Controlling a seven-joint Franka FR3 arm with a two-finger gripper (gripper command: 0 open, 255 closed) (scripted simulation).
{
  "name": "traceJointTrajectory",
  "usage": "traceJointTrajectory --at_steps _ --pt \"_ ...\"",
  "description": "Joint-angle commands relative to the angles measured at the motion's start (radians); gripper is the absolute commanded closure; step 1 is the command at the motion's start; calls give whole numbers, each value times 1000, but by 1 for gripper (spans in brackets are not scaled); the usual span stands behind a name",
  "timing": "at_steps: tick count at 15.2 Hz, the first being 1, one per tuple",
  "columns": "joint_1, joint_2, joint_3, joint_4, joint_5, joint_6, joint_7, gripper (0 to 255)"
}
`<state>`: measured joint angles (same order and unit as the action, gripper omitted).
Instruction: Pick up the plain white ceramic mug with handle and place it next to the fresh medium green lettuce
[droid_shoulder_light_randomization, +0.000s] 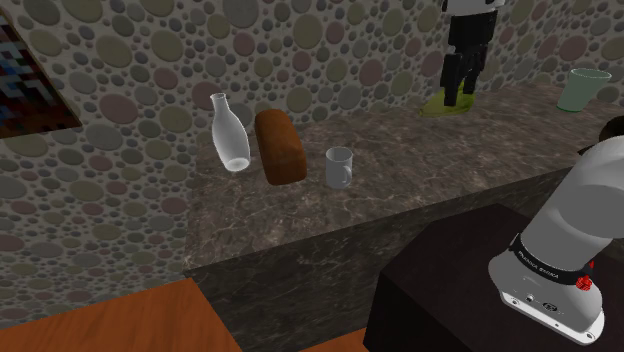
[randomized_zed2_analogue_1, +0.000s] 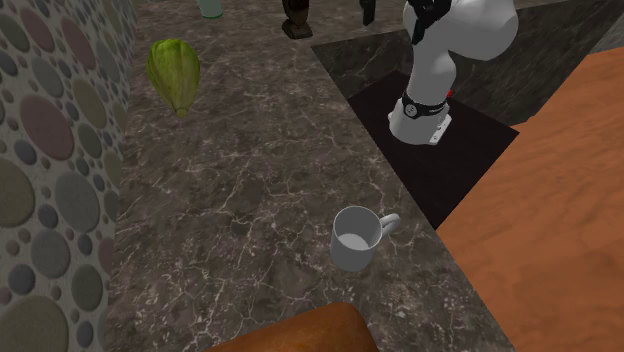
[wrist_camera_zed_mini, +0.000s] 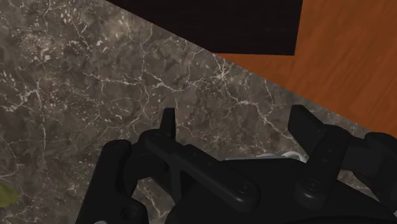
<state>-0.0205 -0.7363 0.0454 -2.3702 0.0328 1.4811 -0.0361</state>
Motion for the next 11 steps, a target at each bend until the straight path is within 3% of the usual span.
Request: traceJointTrajectory --at_steps 1,11 --pt "0 0 0 0 0 0 0 0" --pt "33 301 136 56 63 243 156 0"
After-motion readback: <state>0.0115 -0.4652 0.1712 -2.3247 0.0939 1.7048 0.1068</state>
